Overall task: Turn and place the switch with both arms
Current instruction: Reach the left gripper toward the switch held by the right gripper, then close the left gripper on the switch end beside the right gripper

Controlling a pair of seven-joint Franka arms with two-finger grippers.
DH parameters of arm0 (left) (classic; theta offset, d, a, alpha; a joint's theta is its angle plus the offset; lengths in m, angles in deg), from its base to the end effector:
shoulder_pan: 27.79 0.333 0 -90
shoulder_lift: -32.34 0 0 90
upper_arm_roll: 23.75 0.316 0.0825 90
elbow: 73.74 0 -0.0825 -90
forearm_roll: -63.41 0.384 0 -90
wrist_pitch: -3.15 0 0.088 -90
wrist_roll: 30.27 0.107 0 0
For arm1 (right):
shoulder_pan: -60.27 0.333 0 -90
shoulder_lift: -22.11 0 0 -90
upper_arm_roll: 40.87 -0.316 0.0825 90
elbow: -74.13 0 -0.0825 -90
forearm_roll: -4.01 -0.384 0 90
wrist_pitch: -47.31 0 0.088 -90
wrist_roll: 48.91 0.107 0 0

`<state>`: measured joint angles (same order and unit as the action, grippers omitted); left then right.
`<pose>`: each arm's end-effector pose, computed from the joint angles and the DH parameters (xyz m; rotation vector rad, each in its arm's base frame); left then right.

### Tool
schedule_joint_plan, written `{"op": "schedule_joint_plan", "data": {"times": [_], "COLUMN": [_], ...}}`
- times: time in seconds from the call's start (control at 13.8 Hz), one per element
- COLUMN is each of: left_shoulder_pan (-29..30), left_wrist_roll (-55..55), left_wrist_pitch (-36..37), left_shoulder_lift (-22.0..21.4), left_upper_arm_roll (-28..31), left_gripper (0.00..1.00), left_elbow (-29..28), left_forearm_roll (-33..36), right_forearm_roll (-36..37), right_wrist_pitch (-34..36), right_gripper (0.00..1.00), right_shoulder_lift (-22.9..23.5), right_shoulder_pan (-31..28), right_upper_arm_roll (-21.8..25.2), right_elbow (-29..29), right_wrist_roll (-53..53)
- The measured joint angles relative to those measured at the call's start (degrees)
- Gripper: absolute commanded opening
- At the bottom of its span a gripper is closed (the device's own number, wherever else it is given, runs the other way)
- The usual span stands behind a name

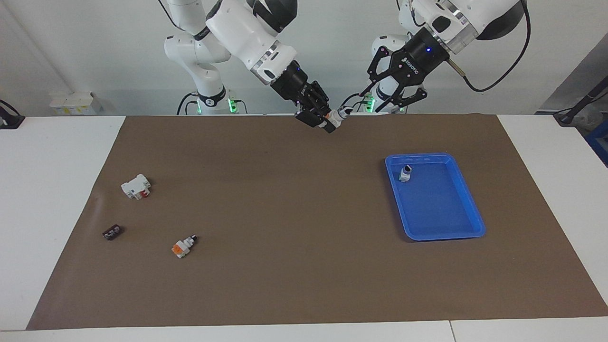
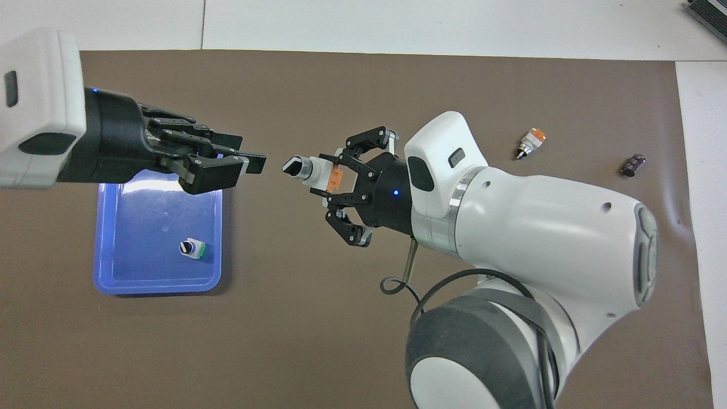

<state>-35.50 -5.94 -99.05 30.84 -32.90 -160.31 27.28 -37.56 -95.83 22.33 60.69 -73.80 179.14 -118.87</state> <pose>0.5246 -0.2136 0.7060 2.3586 -0.8311 0.4284 0.5125 0.3317 0.5959 -1.9872 -1.6051 -1.0738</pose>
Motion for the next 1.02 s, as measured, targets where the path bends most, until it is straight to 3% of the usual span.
{"op": "schedule_joint_plan", "data": {"times": [0.65, 1.02], "left_shoulder_pan": [-2.3, -2.5], "left_wrist_roll": [10.92, 14.01], "left_wrist_pitch": [-3.46, 2.18], "left_shoulder_lift": [1.63, 1.56], "left_upper_arm_roll": [-0.61, -0.5], "left_gripper": [0.49, 0.45], "left_elbow": [-1.14, -1.15], "left_forearm_roll": [-0.17, -1.43], "right_forearm_roll": [0.14, 0.15], "right_wrist_pitch": [0.0, 0.0], "right_gripper": [0.0, 0.0], "right_shoulder_lift": [-0.17, -0.36], "right_shoulder_pan": [1.15, 1.27], "right_upper_arm_roll": [-0.05, -0.04], "right_elbow": [0.26, 0.36], "right_wrist_roll": [0.0, 0.0]}}
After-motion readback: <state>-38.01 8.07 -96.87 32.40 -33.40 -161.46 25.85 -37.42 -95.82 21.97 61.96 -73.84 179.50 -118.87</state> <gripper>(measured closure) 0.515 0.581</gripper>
